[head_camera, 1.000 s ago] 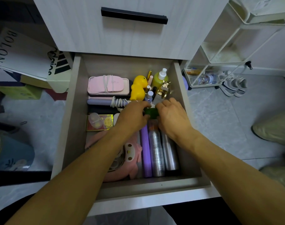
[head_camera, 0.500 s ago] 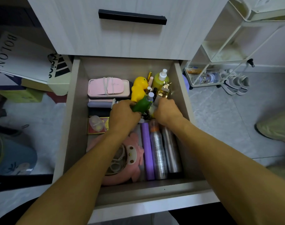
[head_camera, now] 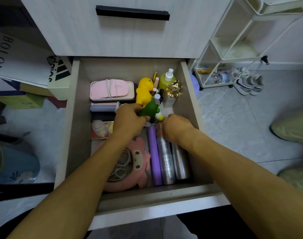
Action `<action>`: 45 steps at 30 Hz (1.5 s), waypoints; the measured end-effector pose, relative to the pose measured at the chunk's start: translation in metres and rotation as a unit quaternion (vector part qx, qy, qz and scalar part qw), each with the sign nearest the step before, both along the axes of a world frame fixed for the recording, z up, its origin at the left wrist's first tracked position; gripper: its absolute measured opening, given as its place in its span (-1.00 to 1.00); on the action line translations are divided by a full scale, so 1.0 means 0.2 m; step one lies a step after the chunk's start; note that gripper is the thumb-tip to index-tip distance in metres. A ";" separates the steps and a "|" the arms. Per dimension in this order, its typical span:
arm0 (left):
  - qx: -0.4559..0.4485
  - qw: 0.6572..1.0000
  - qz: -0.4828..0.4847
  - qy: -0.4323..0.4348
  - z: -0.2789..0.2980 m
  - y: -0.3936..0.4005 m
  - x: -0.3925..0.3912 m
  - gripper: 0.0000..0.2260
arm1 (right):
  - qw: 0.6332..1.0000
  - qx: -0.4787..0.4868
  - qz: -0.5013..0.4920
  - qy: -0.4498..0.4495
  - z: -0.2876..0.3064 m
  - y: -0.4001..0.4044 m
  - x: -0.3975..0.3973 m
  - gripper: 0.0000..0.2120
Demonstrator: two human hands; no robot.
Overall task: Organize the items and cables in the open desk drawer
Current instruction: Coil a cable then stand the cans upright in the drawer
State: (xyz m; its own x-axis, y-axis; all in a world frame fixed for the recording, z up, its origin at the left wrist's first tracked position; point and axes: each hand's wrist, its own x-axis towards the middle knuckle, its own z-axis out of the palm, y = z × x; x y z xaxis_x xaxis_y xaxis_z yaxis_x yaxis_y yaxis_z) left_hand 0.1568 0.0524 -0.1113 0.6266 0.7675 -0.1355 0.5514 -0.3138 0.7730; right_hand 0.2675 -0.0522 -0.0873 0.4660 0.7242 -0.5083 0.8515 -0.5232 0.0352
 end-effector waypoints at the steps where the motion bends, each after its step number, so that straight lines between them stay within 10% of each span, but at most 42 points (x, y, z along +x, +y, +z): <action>1: 0.000 1.000 -0.002 0.001 0.00 -0.01 0.00 -0.63 | 0.999 -0.024 0.025 -0.013 0.01 -0.02 0.00 -0.70; 20: -0.035 0.999 -0.017 0.028 0.00 -0.06 -0.03 -0.66 | 0.942 -0.154 0.255 -0.156 0.07 -0.20 -0.05 -0.32; 32: 0.041 0.997 -0.061 0.039 -0.04 -0.11 0.19 -0.73 | 0.916 0.373 0.140 -0.041 0.14 -0.24 0.20 -0.90; 45: 0.107 0.978 -0.084 0.160 -0.13 -0.18 0.46 -0.81 | 0.828 0.539 -0.146 0.055 0.08 -0.27 0.24 -0.87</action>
State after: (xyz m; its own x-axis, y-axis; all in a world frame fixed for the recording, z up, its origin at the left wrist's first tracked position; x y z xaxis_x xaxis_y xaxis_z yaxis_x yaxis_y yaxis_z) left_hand 0.2496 0.0174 -0.1378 0.6983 0.6892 -0.1934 0.6809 -0.5561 0.4765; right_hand 0.3156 -0.1061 -0.0704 0.6954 0.6494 0.3078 0.6497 -0.3850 -0.6555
